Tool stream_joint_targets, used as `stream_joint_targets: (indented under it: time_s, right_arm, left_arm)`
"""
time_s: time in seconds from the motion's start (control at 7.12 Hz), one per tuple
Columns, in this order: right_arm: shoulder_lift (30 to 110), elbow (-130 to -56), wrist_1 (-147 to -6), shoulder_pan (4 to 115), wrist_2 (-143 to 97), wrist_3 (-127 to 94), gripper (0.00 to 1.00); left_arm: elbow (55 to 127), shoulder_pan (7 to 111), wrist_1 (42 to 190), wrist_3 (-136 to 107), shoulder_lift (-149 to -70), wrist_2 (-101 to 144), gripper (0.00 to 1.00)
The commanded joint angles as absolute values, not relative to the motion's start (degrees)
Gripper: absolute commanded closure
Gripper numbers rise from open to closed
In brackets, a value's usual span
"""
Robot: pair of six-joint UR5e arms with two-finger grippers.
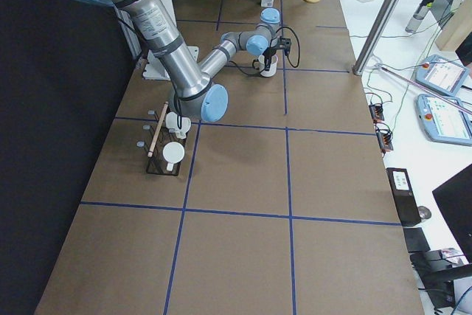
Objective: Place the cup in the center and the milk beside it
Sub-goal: 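Release the mug and lift the right gripper away from it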
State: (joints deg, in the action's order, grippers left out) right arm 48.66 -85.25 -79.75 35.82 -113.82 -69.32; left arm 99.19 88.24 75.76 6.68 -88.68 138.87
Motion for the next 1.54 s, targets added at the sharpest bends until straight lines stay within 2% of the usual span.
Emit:
stream_joint_targets:
  time_s: [0.0,0.14,0.42,0.7,0.98,1.12,1.4]
  right_arm:
    - [48.6,-84.9,-79.54,35.25,-113.64,-69.34,0.86]
    - [48.43,-84.38,-77.8,34.03,-112.6,-69.61,0.01]
    - [48.34,-85.59,-76.03,33.84,-110.92,-70.84,0.0]
    - [50.7,-92.34,-80.04,40.3,-117.28,-70.49,0.0]
    - [58.4,-98.84,-80.77,49.62,-126.44,-66.21,0.0]
    - [65.15,-103.4,-80.34,51.31,-127.95,-59.83,0.0]
    - [68.81,-105.38,-80.16,51.42,-127.27,-58.36,0.0]
  left_arm:
    - [99.23,88.24,75.76,6.68,-88.68,138.87,0.0]
    - [99.32,88.24,75.76,6.77,-88.68,138.87,0.0]
    - [100.8,88.24,76.02,6.77,-88.77,138.96,0.0]
    - [102.03,88.16,78.92,3.81,-89.12,142.72,0.0]
    - [103.45,86.67,81.91,-2.28,-92.19,142.73,0.0]
    - [103.45,83.7,81.91,-3.76,-93.42,142.82,0.0]
    - [102.23,78.52,85.68,-14.35,-93.52,142.04,0.0]
